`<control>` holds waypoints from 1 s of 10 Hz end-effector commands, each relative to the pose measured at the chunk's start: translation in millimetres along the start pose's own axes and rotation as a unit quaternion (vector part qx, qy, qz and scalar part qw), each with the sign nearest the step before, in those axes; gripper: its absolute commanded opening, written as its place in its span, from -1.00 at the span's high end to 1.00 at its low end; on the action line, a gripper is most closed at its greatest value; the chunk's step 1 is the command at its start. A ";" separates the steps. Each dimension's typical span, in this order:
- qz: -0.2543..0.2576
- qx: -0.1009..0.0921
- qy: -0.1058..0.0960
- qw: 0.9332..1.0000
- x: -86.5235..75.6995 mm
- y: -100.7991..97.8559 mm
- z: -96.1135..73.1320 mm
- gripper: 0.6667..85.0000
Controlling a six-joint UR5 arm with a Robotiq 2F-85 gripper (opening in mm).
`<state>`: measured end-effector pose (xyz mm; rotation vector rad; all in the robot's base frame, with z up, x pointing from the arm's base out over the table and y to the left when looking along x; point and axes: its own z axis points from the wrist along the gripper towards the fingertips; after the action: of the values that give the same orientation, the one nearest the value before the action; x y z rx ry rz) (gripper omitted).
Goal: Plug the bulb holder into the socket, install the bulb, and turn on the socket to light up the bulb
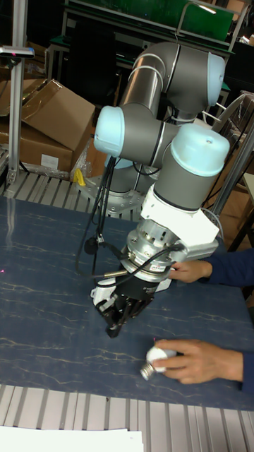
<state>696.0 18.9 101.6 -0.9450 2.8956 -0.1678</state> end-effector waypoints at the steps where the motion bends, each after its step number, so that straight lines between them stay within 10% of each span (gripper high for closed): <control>1: 0.039 -0.073 -0.040 0.996 -28.8 44.2 -5.7 0.98; 5: 0.009 -0.063 0.005 0.998 -18.8 44.3 2.8 -0.01; 8: 0.001 -0.065 -0.003 0.998 -19.3 43.0 5.3 -0.24; 9: 0.003 -0.078 -0.013 0.997 -19.9 46.5 7.4 0.08; 10: 0.035 -0.073 -0.004 0.997 -16.0 43.6 7.1 0.88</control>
<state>686.1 62.6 90.9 -0.9339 2.9407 0.0195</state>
